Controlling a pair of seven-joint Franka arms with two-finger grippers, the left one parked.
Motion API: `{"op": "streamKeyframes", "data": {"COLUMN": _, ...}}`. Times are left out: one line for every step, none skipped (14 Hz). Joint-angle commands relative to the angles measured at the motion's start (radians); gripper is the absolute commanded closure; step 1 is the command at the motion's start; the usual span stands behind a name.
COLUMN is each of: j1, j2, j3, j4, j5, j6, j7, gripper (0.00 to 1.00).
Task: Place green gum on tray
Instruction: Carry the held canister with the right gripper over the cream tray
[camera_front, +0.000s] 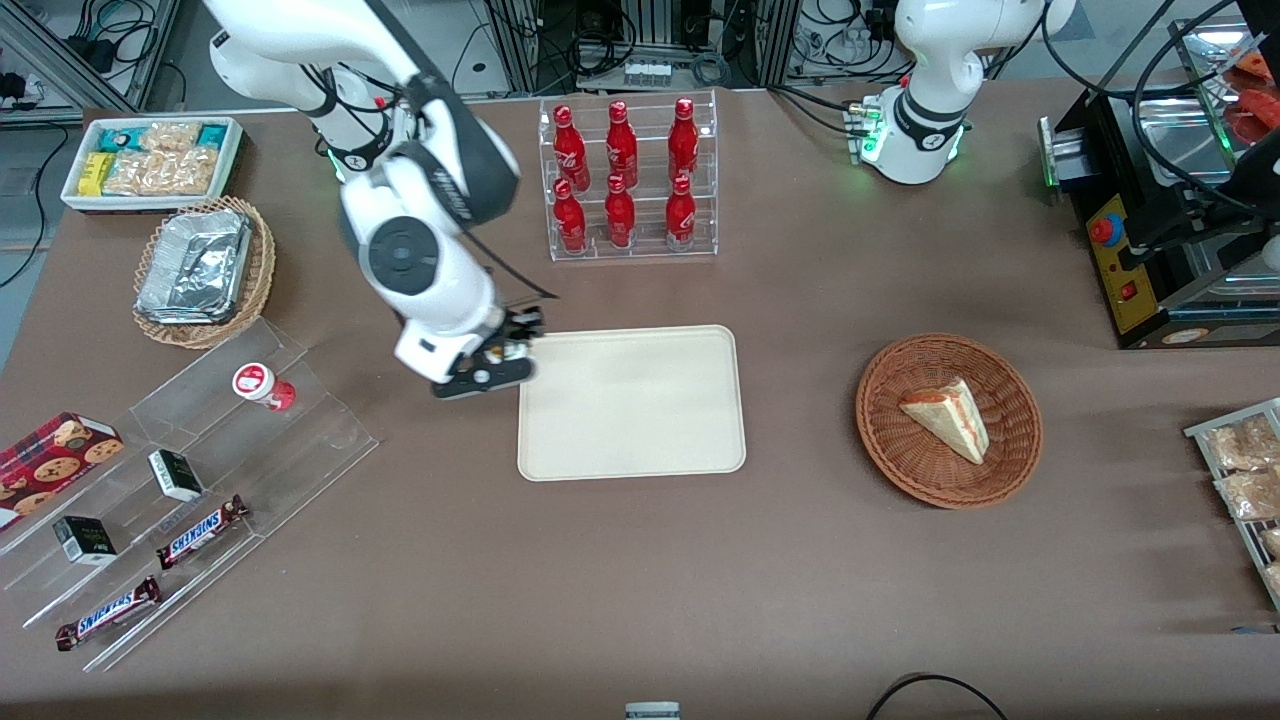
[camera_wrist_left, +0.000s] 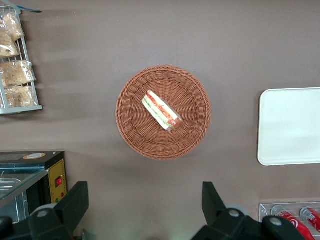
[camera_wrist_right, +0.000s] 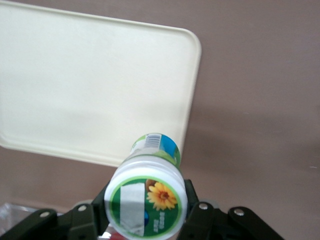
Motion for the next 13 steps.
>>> {"op": "streamKeyframes", "data": {"j1": 0.075, "j2": 0.100, "j3": -0.013, "j4": 0.065, "j5": 0.027, "j6": 0.093, "j7": 0.138, "gripper": 1.00}}
{"op": "streamKeyframes", "data": {"j1": 0.098, "j2": 0.124, "j3": -0.013, "j4": 0.071, "j5": 0.030, "j6": 0.131, "j7": 0.185, "gripper": 1.00}}
{"op": "streamKeyframes", "data": {"j1": 0.121, "j2": 0.152, "j3": -0.013, "j4": 0.088, "j5": 0.030, "j6": 0.158, "j7": 0.222, "gripper": 1.00}}
{"op": "streamKeyframes", "data": {"j1": 0.137, "j2": 0.178, "j3": -0.013, "j4": 0.106, "j5": 0.030, "j6": 0.176, "j7": 0.253, "gripper": 1.00}}
{"op": "streamKeyframes", "data": {"j1": 0.151, "j2": 0.206, "j3": -0.013, "j4": 0.126, "j5": 0.030, "j6": 0.196, "j7": 0.285, "gripper": 1.00}}
{"op": "streamKeyframes", "data": {"j1": 0.164, "j2": 0.233, "j3": -0.013, "j4": 0.142, "j5": 0.029, "j6": 0.214, "j7": 0.313, "gripper": 1.00}}
{"op": "streamKeyframes", "data": {"j1": 0.177, "j2": 0.259, "j3": -0.013, "j4": 0.151, "j5": 0.027, "j6": 0.239, "j7": 0.328, "gripper": 1.00}}
{"op": "streamKeyframes", "data": {"j1": 0.189, "j2": 0.282, "j3": -0.014, "j4": 0.154, "j5": 0.026, "j6": 0.271, "j7": 0.333, "gripper": 1.00}}
{"op": "streamKeyframes", "data": {"j1": 0.192, "j2": 0.301, "j3": -0.014, "j4": 0.154, "j5": 0.026, "j6": 0.305, "j7": 0.333, "gripper": 1.00}}
{"op": "streamKeyframes", "data": {"j1": 0.194, "j2": 0.321, "j3": -0.014, "j4": 0.154, "j5": 0.026, "j6": 0.340, "j7": 0.333, "gripper": 1.00}}
{"op": "streamKeyframes", "data": {"j1": 0.192, "j2": 0.338, "j3": -0.014, "j4": 0.154, "j5": 0.023, "j6": 0.363, "j7": 0.333, "gripper": 1.00}}
{"op": "streamKeyframes", "data": {"j1": 0.192, "j2": 0.348, "j3": -0.016, "j4": 0.156, "j5": 0.020, "j6": 0.371, "j7": 0.333, "gripper": 1.00}}
{"op": "streamKeyframes", "data": {"j1": 0.194, "j2": 0.356, "j3": -0.016, "j4": 0.159, "j5": 0.017, "j6": 0.373, "j7": 0.332, "gripper": 1.00}}
